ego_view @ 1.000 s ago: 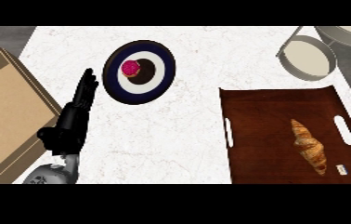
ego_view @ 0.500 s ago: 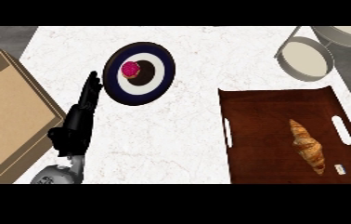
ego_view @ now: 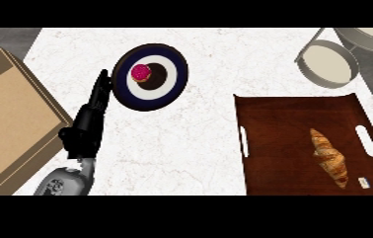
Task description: Pick the croissant from the tray and place it in the tiered basket
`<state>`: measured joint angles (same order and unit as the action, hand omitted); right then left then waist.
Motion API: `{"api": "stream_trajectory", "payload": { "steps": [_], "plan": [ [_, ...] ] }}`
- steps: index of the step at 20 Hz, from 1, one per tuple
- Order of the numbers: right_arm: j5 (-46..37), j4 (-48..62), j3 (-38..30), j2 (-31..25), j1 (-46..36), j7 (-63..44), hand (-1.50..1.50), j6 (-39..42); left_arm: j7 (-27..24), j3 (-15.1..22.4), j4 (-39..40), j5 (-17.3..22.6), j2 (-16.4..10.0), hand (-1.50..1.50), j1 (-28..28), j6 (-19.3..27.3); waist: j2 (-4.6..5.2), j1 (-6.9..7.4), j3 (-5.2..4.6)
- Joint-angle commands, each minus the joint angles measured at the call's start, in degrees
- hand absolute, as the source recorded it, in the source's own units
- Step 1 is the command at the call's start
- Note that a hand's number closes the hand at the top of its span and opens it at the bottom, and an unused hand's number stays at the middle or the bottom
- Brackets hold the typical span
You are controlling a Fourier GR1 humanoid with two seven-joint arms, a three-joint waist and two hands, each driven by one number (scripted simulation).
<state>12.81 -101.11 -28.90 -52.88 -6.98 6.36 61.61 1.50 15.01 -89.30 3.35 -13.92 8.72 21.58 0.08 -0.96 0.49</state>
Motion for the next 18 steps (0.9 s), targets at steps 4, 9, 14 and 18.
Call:
{"api": "stream_trajectory", "payload": {
  "steps": [4, 9, 14, 18],
  "plan": [
    [-12.88, -5.67, -0.52, 0.8, 5.33, 15.58, -1.5, 6.8, -0.96, -0.33, 0.39, 0.18, 0.47, 0.0, -0.8, -0.68, 0.0, 0.6, -0.14],
    [-23.03, -9.36, 5.84, 0.32, 10.97, 19.96, -1.5, 0.17, 1.87, -0.07, 0.4, -0.76, 0.89, 0.0, 2.13, -0.43, 0.0, 0.59, -0.13],
    [-30.61, -2.04, 8.0, -5.72, 15.02, 29.75, -1.5, -7.32, 1.74, 1.07, -1.46, -1.43, 1.28, 0.0, -0.15, -0.5, 0.04, 1.35, -0.15],
    [-38.29, -0.02, 11.84, -7.57, 19.2, 37.61, -1.5, -19.15, -1.94, -0.69, 4.35, -1.28, 2.15, 0.0, 2.15, -1.48, 0.12, 0.52, -0.32]
  ]
}}
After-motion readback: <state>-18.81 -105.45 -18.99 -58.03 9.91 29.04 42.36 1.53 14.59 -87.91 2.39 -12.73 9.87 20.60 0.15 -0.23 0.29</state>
